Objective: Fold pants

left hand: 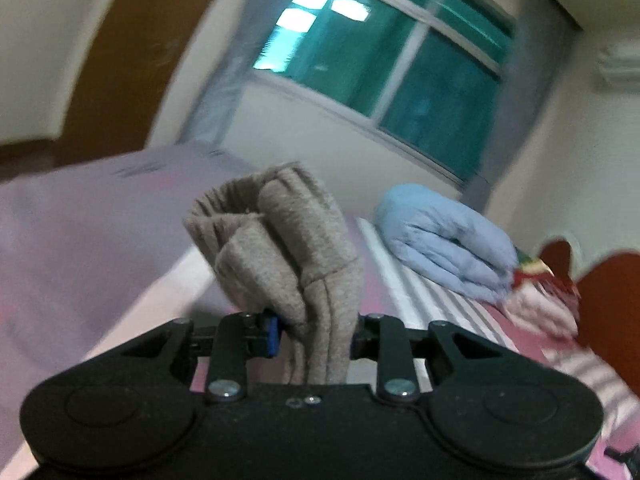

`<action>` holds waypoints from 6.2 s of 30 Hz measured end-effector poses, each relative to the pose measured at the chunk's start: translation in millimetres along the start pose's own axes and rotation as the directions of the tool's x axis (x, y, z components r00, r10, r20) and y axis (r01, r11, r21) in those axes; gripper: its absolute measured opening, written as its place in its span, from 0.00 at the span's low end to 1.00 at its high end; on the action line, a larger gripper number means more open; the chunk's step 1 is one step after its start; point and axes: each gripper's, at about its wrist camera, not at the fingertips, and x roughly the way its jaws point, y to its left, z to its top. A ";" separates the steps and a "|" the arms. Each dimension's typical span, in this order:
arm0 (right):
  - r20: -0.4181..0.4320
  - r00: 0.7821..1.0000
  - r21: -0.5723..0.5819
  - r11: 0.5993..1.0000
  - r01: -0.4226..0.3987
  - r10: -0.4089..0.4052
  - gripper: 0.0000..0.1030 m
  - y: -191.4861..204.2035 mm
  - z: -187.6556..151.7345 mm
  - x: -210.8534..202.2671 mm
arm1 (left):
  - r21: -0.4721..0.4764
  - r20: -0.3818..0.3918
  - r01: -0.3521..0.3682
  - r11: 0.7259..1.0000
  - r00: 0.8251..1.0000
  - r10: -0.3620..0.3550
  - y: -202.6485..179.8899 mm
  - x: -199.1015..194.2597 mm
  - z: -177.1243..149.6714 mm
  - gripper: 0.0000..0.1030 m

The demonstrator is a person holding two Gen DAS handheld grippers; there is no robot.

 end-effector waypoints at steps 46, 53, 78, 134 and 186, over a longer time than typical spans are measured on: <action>0.032 0.999 0.176 0.984 -0.003 -0.003 0.75 -54.3 20.2 -24.1 | 0.857 -0.123 0.063 0.511 0.989 0.084 -319.2 91.4 -265.4 0.23; 0.009 0.999 0.146 0.988 0.052 -0.054 0.75 -51.6 15.7 -5.3 | 0.847 -0.113 0.045 0.530 0.989 0.097 -317.4 89.8 -261.7 0.33; -0.014 0.999 -0.006 0.999 0.039 -0.039 0.75 -21.1 7.0 -1.1 | 0.655 -0.059 -0.100 0.749 0.981 0.183 -141.2 -17.4 -185.5 0.54; -0.346 0.922 0.041 0.984 -0.172 0.176 0.81 54.5 -53.1 114.7 | 0.233 -0.148 -0.077 0.969 0.982 0.114 -59.4 2.6 -164.6 0.57; -0.284 0.911 0.026 0.952 -0.306 0.300 0.40 88.3 -55.7 121.6 | 0.232 -0.147 -0.079 0.970 0.982 0.115 -57.8 6.3 -160.0 0.70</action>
